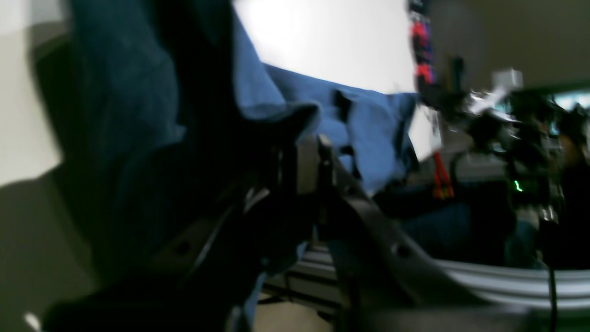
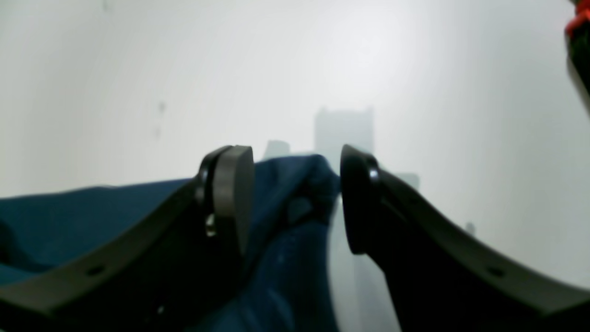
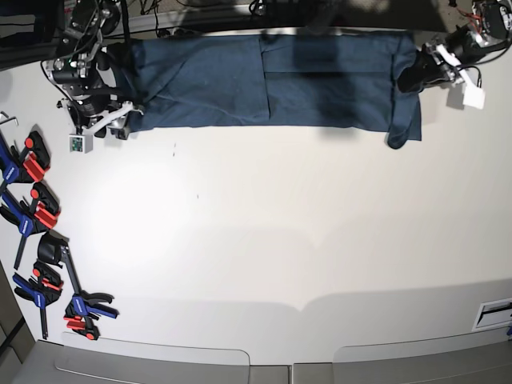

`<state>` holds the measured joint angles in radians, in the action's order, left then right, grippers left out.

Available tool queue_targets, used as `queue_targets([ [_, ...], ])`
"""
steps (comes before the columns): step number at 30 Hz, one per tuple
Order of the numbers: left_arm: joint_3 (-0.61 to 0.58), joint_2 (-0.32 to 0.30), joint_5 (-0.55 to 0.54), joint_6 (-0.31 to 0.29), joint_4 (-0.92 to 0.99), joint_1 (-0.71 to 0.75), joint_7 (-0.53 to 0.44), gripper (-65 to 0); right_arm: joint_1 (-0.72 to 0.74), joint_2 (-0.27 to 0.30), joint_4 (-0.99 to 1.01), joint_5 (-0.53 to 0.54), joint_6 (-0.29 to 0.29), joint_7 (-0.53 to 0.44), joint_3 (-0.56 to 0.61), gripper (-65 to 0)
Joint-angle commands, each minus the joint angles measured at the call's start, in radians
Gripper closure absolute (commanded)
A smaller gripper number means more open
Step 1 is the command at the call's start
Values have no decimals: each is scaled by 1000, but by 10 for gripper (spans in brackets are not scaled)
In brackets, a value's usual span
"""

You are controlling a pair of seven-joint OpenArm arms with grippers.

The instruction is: Fold the T-shirt properly

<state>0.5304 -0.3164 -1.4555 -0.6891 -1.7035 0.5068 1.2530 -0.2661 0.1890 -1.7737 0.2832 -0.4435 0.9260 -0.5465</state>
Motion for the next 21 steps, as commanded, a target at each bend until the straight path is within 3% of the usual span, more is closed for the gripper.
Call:
queue_targets([
  [1,-25,-8,-28,-9,-24,5,-13,0,6,26,6,8,6,-27,-8,-282],
  [6,-173,20,-28,-9,-45,4,-19,0,6,59,86,8,11,-52,-10,-282],
  [12,-296,63,-28,-9,-45,-22,-20,0,11,58,97,8,11,-61,-10,-282],
  [21,-328,89,-28,-9,-45,-85,-40,0,22,58,97,15,11,-58,-10,-282],
])
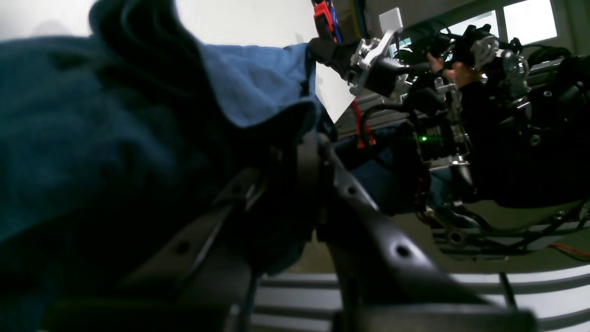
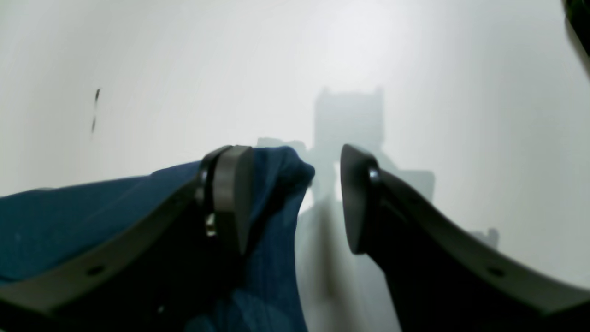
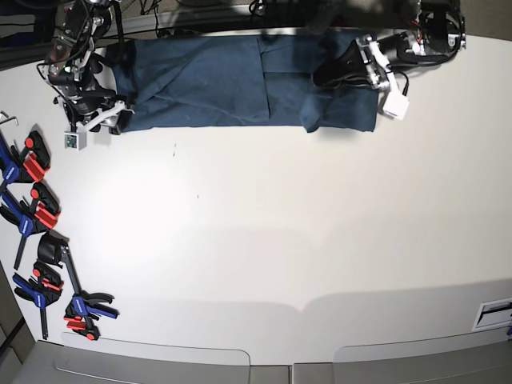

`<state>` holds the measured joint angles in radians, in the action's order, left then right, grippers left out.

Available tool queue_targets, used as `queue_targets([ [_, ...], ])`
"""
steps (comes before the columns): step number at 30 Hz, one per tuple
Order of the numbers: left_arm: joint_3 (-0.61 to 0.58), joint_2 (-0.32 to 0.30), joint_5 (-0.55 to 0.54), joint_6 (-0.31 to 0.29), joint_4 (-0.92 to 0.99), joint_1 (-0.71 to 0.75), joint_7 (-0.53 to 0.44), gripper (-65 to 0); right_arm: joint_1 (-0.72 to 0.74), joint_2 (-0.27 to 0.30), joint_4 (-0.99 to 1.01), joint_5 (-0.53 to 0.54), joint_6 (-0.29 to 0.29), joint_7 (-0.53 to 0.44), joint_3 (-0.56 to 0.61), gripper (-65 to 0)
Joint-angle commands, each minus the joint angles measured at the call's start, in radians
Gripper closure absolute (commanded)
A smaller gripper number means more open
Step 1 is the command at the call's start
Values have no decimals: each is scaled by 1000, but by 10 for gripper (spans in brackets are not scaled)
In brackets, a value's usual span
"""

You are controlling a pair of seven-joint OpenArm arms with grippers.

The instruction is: Fold the T-shirt properly

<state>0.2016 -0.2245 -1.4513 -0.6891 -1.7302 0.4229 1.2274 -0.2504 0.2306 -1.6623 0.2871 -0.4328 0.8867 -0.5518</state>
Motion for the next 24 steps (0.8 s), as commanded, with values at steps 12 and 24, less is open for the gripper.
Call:
queue_targets([
  [12,-85,14,-32,-9,-18,-13,-30,0,6,16,-15,11,0,-19,-5,-282],
  [24,-126,28,74,-9,-18,-45,-117,0,6,16,-15,11,0,-19,-5,-282],
])
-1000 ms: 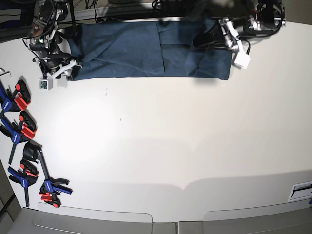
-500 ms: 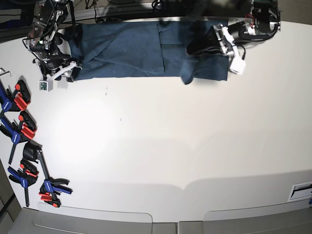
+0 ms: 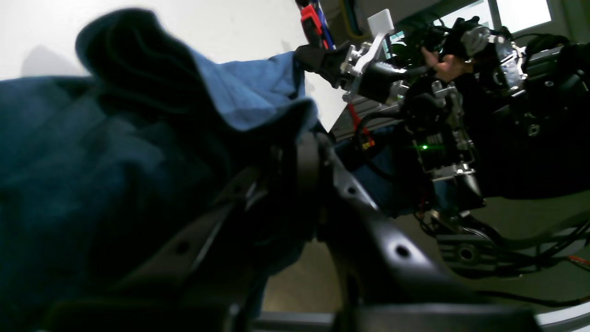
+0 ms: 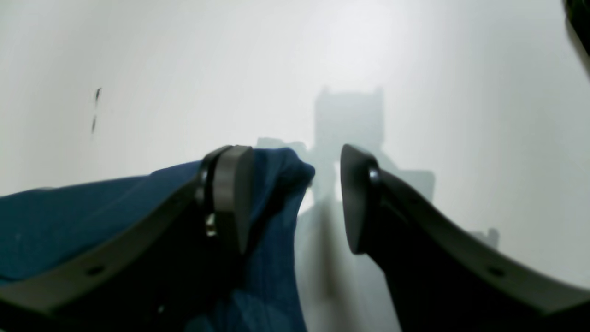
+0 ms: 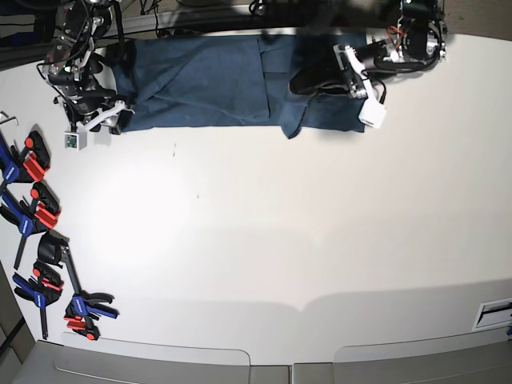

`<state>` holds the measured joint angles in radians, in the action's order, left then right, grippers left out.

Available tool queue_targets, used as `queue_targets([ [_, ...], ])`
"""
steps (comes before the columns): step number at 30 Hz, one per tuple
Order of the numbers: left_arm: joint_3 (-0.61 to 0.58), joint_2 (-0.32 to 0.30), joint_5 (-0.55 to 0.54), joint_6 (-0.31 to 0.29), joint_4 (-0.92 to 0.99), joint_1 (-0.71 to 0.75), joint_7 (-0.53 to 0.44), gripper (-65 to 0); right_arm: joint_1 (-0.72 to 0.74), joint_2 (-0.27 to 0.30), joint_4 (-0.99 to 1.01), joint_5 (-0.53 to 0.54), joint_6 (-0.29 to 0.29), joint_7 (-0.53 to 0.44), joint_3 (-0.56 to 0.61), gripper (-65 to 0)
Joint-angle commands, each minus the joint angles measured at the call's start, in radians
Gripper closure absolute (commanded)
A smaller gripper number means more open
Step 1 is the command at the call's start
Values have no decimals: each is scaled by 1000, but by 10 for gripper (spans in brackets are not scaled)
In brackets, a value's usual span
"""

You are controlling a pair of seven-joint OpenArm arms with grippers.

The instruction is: Fold the T-shirt properly

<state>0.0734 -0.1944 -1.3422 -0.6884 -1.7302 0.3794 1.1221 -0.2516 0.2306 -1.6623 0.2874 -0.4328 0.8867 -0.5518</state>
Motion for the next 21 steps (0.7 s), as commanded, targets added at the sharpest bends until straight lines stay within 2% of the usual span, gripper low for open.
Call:
queue_targets([
  [1,2,-3,-38,-10,-18,-2,-6,0,8,16,-15,11,0,-19,-5,-282],
  [4,2,-3,-38,-10,-18,-2,2,0,8,16,-15,11,0,-19,-5,-282],
  [5,2,-3,-38,-10,-18,-2,4,-61,8,16,-15,11,0,-19,-5,-282],
  [7,-6,-3,-39,-10,-18,-2,7,-234,8,16,-15,11,0,-19,-5,-282],
  [8,-13,-3,-39,-10,-18,-2,7,-281,8,16,-15,11,0,-19,-5,-282],
  [9,-23,-3,-39,-10,-18,-2,7,-296,8,16,-15,11,0,-19,-5,-282],
  [14,-83,-3,-39,-10,-18,-3,6,-296,8,16,-15,11,0,-19,-5,-282],
  [18,-87,-3,-38,-10,-18,-3,6,-296,8,17,-15,-14,7,-18,-5,-283],
  [21,-87,-9,-34,-10,-18,-3,7,-296,5,29,-15,-31,42,-16,-6,-350],
])
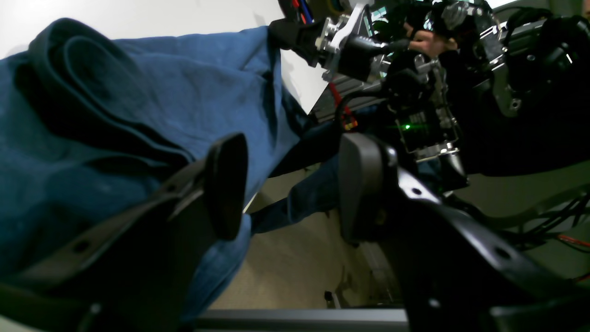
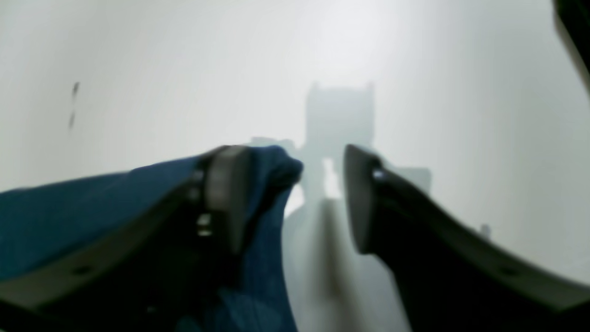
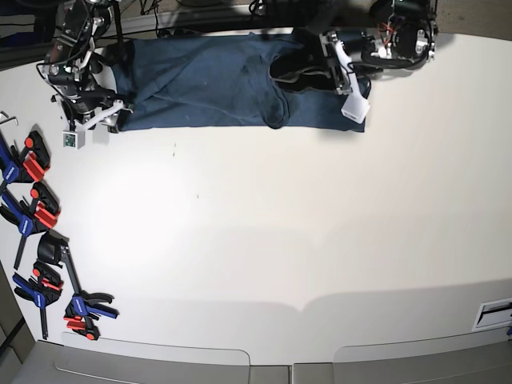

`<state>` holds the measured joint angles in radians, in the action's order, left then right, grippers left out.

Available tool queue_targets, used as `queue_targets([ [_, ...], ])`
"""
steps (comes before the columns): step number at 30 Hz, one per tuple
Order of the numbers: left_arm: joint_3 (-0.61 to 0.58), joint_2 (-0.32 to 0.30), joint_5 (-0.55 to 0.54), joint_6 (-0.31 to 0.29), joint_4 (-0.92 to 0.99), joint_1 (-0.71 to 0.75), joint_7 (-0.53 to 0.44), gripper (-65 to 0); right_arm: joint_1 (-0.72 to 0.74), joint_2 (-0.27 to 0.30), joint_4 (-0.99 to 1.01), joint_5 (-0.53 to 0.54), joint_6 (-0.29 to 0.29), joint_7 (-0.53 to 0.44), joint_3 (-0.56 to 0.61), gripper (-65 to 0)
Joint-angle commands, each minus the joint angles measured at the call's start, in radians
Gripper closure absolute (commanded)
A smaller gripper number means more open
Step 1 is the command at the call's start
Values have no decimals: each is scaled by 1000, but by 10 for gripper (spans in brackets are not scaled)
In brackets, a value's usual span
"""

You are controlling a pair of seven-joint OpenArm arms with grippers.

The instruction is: Fold the T-shirt properly

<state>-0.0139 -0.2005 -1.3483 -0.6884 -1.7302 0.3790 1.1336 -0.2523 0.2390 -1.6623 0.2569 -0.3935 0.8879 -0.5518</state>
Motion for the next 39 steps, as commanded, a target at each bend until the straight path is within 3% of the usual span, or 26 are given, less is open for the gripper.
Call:
queue_targets([
  [1,0,-3,-25,-10,-18,-2,-5,-296,5,27,-15,0,9,-15,-6,-383],
  [4,0,-3,-9,-10,-18,-2,-5,-296,5,50,-15,20,13,2,-18,-407],
  [8,0,-3,-9,-10,-18,-2,-5,-296,6,72,-15,169,7,50,-69,-407],
  [16,0,-3,-9,-10,-18,-3,-5,-296,-19,74,-14,489,-114,199,-180,-407],
  [24,0,-3,-8,-10,-18,-6,-5,-296,-138,67,2,579,-153,210,-181,-407],
  [30,0,-3,-2,-10,-18,-29,-5,-296,-138,66,190,683,-200,218,-181,-407],
  [34,0,-3,-2,-10,-18,-35,-5,-296,-114,66,288,733,-236,282,-181,-407],
  [39,0,-3,-2,-10,-18,-35,-5,-296,-108,66,300,870,-239,366,-181,-406],
])
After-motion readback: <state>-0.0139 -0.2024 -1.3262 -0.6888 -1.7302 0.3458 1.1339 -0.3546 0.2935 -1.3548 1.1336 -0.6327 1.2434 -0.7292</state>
